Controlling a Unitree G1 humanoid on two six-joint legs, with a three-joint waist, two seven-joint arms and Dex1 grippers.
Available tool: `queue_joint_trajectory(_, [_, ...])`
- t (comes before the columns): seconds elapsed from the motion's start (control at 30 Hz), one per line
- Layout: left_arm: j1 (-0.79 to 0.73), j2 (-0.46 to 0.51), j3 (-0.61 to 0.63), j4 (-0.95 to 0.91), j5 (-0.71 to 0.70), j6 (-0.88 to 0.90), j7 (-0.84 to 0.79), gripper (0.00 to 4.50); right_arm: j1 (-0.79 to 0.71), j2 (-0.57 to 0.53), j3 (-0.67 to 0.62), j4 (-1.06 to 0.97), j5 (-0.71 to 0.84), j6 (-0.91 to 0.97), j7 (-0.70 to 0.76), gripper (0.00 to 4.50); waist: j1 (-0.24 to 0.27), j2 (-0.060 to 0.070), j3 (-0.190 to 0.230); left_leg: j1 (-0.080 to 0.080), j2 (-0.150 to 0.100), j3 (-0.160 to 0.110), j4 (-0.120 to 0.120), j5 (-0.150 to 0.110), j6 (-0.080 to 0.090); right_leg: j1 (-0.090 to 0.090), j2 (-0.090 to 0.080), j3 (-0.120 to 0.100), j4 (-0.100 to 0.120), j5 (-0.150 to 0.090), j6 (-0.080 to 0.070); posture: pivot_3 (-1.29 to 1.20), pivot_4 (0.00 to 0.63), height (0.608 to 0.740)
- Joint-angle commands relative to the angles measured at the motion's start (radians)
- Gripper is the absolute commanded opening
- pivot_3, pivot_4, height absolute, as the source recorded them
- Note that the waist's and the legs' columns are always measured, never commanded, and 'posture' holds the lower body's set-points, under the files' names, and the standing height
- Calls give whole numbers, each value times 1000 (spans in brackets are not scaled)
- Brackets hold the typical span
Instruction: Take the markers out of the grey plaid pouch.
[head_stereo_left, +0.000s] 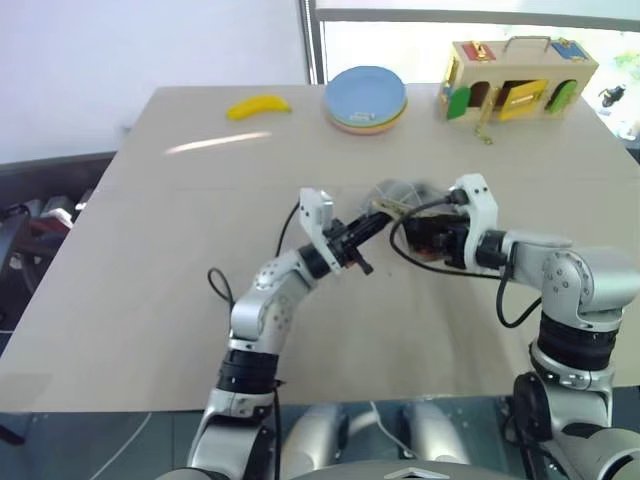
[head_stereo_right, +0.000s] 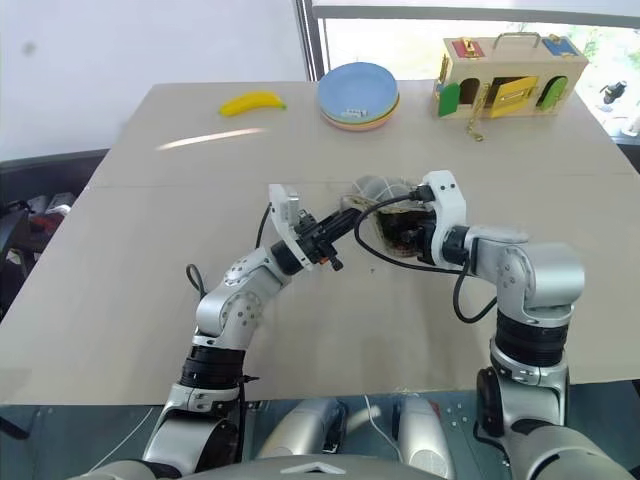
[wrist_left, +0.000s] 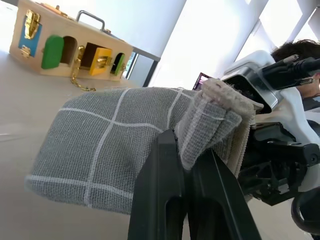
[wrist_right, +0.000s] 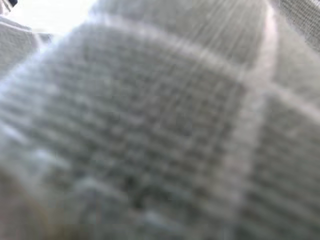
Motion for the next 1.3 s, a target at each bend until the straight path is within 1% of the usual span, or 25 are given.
queue_joint_trajectory(0.03, [22,-2,-32,-33,-13,12,-20,0,-19,-97,7,-36,-28,-116,-53,459,-4,0,0,0,0,0,0,0,0,0,0,0,0,0,0,0,150,740])
queue_joint_trajectory(0.13, [26,-3,-33,-35,-11,13,-19,0,54,-276,195,-68,-55,-313,12,459,-2,0,0,0,0,0,0,0,0,0,0,0,0,0,0,0,150,740])
queue_joint_trajectory(0.2, [23,-5,-32,-32,-11,11,-12,0,121,-465,370,-92,-137,-566,107,459,-2,0,0,0,0,0,0,0,0,0,0,0,-1,0,0,0,150,740])
queue_joint_trajectory(0.23, [20,-6,-30,-30,-11,9,-8,0,151,-541,433,-90,-180,-688,147,459,0,0,0,0,0,1,0,0,0,0,0,-1,-1,0,0,0,150,740])
queue_joint_trajectory(0.3, [14,-6,-30,-25,-10,6,-1,0,190,-634,499,-65,-237,-881,201,459,0,0,0,0,0,2,0,0,0,0,0,-3,-1,0,0,0,150,740])
queue_joint_trajectory(0.43, [-3,-18,-18,-24,-21,10,20,0,224,-715,545,-17,-307,-1098,266,459,-12,-1,0,2,1,3,0,0,0,1,1,-2,0,0,0,0,150,740])
queue_joint_trajectory(0.53, [-22,-36,5,-20,-40,18,49,0,231,-732,565,28,-376,-1236,275,459,-12,-1,0,2,1,3,1,0,0,1,1,-2,0,0,0,0,150,740])
queue_joint_trajectory(0.6, [-35,-46,22,-17,-52,25,69,0,230,-751,588,69,-453,-1361,278,459,-9,-1,0,2,1,2,1,0,0,2,1,-1,0,0,0,0,150,740])
queue_joint_trajectory(0.73, [-56,-62,46,-9,-67,32,97,0,235,-775,610,137,-583,-1526,265,459,-3,-1,0,2,1,2,0,0,0,1,1,-1,0,0,0,0,150,740])
queue_joint_trajectory(0.83, [-73,-72,65,2,-80,36,116,0,246,-770,598,162,-627,-1577,272,459,0,-1,1,2,1,3,0,0,0,1,1,-2,-1,0,0,0,150,740])
queue_joint_trajectory(0.97, [-76,-71,68,8,-78,34,111,0,252,-732,551,168,-632,-1576,261,459,4,-1,1,2,1,2,0,0,-1,1,1,-1,0,0,0,0,150,740])
queue_joint_trajectory(1.17, [-13,-2,14,-15,-14,6,51,0,254,-663,397,117,-453,-1420,305,459,4,-1,1,2,1,2,0,0,-1,1,1,1,-1,0,0,0,150,740])
queue_joint_trajectory(1.3, [4,35,8,-13,11,-24,28,0,263,-636,245,20,-207,-1187,382,459,6,-1,1,2,1,2,0,0,-1,2,1,1,-1,0,0,0,150,740])
